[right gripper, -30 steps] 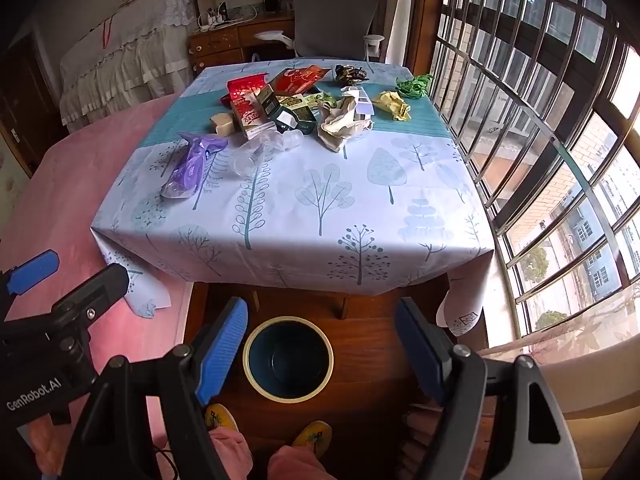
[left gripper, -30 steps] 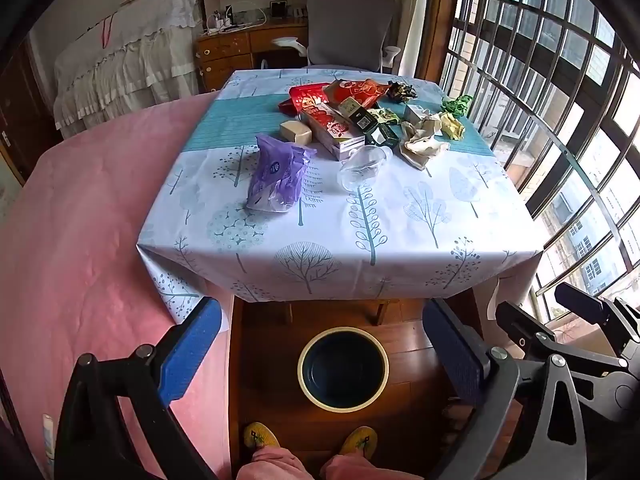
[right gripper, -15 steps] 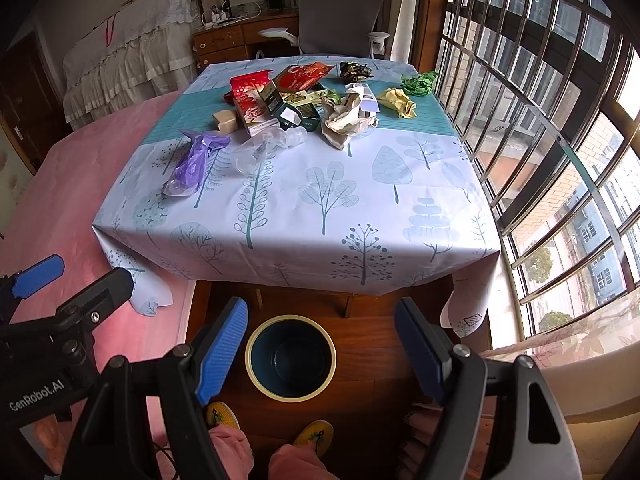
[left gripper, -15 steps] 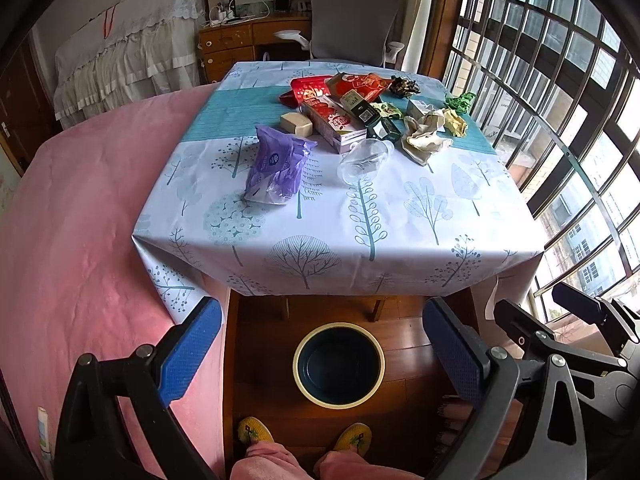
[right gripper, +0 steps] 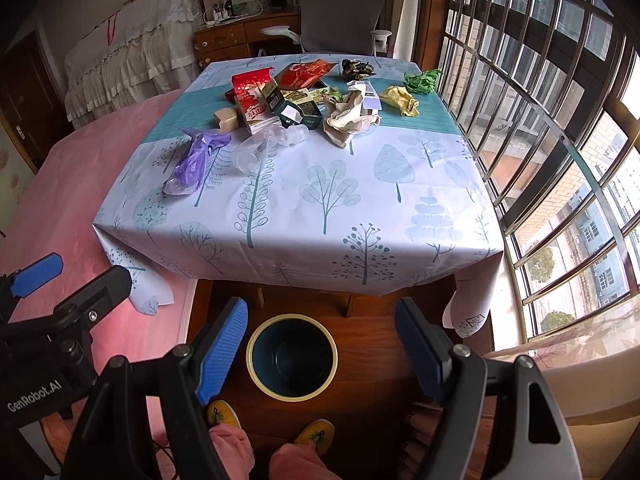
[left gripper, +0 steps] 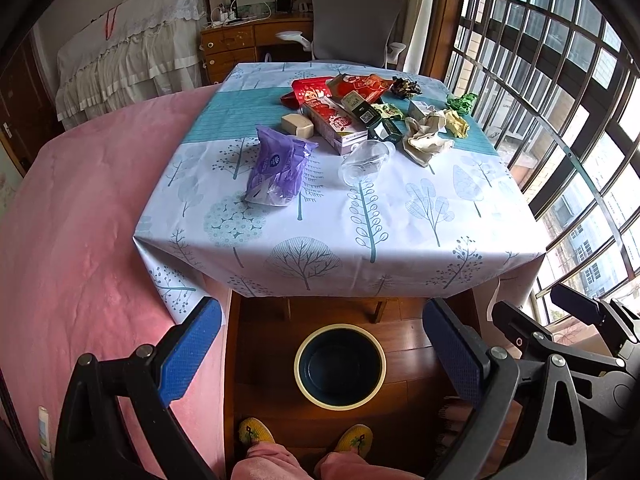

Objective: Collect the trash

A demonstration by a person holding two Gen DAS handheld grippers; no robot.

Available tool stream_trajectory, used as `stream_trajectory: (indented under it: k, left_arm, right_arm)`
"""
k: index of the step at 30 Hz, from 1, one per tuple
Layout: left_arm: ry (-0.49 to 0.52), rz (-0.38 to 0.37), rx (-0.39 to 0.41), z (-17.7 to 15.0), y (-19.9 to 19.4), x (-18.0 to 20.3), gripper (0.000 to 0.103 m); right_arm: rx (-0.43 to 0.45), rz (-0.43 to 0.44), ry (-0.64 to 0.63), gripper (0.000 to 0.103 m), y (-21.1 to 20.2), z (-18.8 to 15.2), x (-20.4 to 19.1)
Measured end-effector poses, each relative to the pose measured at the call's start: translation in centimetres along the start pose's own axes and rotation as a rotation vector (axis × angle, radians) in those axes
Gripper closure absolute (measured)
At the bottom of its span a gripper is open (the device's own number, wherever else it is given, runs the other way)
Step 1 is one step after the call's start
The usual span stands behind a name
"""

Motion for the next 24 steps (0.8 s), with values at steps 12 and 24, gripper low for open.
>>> stream_trajectory:
  k: [12, 24]
  left_arm:
    - [-0.007, 0.010, -0.002, -0.27, 0.08, -0.12, 0.003]
    - [-0.019, 0.023, -0.016, -0.95, 0.15, -0.23, 0.003]
  right_arm:
    - [-0.001, 0.001, -0.004, 0.026, 0.21, -0.15, -0.16]
    - [-0.009, 0.013, -0.007, 0.026, 0.83, -0.91, -0.68]
Point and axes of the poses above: each gripper's, at about its wrist camera, not at the fingertips, and y roughly the way its jaws point, x to its right, z to its top, the point moved 9 cm from there along y, roughly the way its jaws point, and after that the axes turned 2 degrees about -y, right-handed, at the moved point
